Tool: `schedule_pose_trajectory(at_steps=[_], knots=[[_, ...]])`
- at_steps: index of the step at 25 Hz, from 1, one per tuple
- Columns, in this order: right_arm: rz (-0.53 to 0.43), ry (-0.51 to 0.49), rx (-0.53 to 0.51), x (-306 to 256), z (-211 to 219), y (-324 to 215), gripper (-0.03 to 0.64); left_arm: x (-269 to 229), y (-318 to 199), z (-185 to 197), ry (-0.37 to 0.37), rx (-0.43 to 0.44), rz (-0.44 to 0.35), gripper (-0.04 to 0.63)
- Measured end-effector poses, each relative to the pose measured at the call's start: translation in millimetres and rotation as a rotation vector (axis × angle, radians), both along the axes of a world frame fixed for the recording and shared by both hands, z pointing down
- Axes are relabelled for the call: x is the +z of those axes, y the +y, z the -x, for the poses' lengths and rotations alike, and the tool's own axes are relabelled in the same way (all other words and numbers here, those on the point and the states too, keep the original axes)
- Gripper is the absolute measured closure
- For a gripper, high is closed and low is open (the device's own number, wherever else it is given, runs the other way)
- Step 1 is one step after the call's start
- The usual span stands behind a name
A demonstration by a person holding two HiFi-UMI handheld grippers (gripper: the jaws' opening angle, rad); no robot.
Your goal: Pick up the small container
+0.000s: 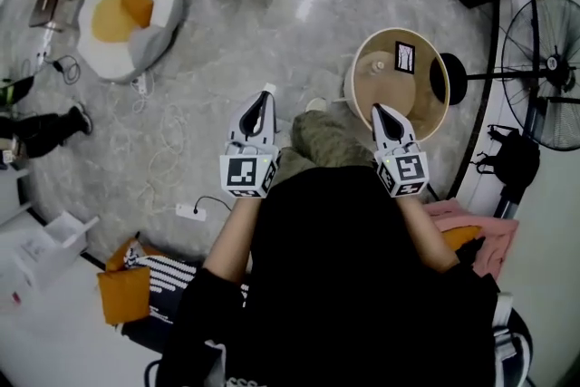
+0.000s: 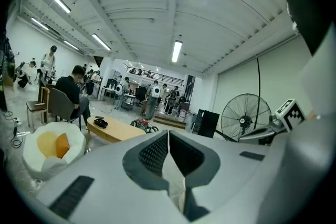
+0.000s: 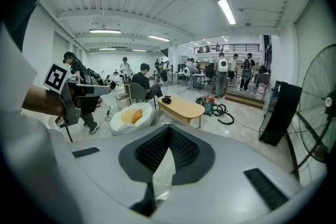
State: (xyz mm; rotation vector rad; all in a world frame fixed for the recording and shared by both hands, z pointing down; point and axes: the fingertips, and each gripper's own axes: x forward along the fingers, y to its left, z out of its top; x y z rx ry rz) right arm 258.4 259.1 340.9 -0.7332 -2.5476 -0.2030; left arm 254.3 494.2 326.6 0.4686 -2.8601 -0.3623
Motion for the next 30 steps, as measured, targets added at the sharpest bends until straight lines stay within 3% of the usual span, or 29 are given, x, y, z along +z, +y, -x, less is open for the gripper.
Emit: schedule_pose_trajectory(at_steps=[9, 13, 22, 30], knots=[[0.054, -0.025, 0.052, 12, 60, -8, 0.603, 6, -23, 56, 0.014, 0.069, 0.043, 0.569], [0.088, -0.034, 0.161, 21, 97, -26, 0.603, 11, -37, 106, 0.02, 0.162, 0.074, 0.569], [0.113, -0.003, 0.404, 42, 203, -134, 0.603, 2, -132, 258, 0.05, 0.382, 0.118, 0.569], [0.153, -0.044, 0.545, 40, 246, -205, 0.603, -16, -229, 325, -0.003, 0.519, 0.098, 0.569]])
